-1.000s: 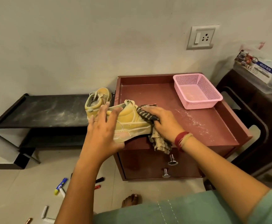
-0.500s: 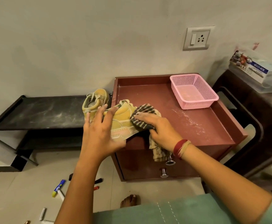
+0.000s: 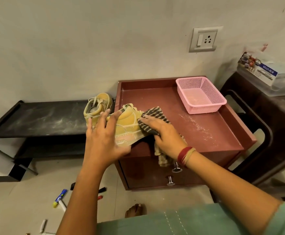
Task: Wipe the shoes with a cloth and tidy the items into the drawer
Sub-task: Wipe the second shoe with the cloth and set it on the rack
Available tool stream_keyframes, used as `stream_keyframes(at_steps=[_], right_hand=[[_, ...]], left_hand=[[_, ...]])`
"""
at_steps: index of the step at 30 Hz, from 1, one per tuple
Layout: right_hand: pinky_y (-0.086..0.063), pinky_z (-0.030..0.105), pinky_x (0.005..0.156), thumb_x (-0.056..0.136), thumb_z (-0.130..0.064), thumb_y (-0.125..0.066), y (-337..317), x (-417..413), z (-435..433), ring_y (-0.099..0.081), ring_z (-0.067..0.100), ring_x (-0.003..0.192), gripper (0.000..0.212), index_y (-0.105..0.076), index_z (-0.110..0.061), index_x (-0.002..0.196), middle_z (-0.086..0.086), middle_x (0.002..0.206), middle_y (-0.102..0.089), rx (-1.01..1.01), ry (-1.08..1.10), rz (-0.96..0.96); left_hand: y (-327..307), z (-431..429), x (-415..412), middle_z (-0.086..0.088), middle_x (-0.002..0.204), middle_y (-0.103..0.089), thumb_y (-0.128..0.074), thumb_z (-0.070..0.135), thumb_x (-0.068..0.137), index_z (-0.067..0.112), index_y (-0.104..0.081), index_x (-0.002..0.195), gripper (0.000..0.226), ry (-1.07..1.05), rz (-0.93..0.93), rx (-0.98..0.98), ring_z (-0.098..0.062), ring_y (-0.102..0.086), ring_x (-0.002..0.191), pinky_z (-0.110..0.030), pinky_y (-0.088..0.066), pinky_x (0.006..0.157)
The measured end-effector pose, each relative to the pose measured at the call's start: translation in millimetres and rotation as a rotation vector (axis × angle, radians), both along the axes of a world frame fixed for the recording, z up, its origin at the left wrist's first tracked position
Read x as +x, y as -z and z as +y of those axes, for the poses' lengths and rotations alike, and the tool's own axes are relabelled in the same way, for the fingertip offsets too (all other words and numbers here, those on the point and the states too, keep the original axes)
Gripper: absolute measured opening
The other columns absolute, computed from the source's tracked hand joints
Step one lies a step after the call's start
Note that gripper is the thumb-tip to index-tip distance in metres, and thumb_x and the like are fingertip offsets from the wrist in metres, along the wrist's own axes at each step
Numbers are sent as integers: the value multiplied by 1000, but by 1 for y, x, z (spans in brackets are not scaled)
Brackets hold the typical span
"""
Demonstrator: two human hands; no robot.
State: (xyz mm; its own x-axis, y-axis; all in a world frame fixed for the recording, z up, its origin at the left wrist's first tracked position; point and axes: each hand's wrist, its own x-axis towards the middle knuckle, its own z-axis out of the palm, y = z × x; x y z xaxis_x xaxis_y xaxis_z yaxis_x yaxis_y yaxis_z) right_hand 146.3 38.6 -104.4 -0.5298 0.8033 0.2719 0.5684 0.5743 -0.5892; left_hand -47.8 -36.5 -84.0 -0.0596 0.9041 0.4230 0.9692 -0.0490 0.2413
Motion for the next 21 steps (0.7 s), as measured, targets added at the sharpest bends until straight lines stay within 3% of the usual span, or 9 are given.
stream_keyframes(at_steps=[2,5,9,13,17,19,21], right_hand=[[-22,26,114,75,14,-44,2,1,5,-37,15,133,72,-47,-24,136,1,143,-43,6,38,29],[-17,19,112,78,13,-44,1,2,12,-37,18,134,68,-48,-22,135,3,143,-44,-7,194,68],[-21,22,113,72,15,-43,4,-4,-4,-36,11,134,74,-48,-25,135,1,142,-45,4,-73,79],[-19,20,111,77,16,-43,4,1,8,-37,18,135,69,-49,-22,134,4,143,-44,-23,207,148],[-18,25,115,72,15,-43,11,-4,-14,-33,11,136,75,-47,-25,135,-1,145,-41,20,-75,79],[-19,29,116,74,16,-43,12,1,-3,-33,14,137,74,-47,-24,136,0,146,-39,2,33,101],[-14,22,114,79,14,-44,10,5,5,-30,16,138,71,-44,-26,138,0,149,-35,-27,193,88]], left_hand=[[-1,1,0,-11,143,-41,-81,47,56,27,-31,140,100,4,-4,8,-25,-31,139,-56,-11,115],[0,1,2,-13,142,-42,-82,47,55,26,-29,139,102,8,9,14,-26,-33,138,-56,-12,115],[1,2,0,-12,140,-45,-75,53,55,24,-31,139,99,-4,-13,10,-26,-33,138,-56,-12,115],[-1,2,2,-12,140,-45,-81,49,55,25,-30,138,100,-7,-4,7,-27,-34,137,-57,-13,115],[1,3,0,-11,141,-44,-81,52,56,23,-32,140,101,-22,-25,-2,-24,-32,138,-55,-11,115],[1,3,-1,-11,143,-43,-78,54,55,23,-33,141,102,-32,-43,-21,-24,-31,139,-54,-9,115],[0,3,0,-10,143,-43,-72,57,53,22,-33,141,102,-32,-50,-26,-23,-31,139,-53,-8,115]])
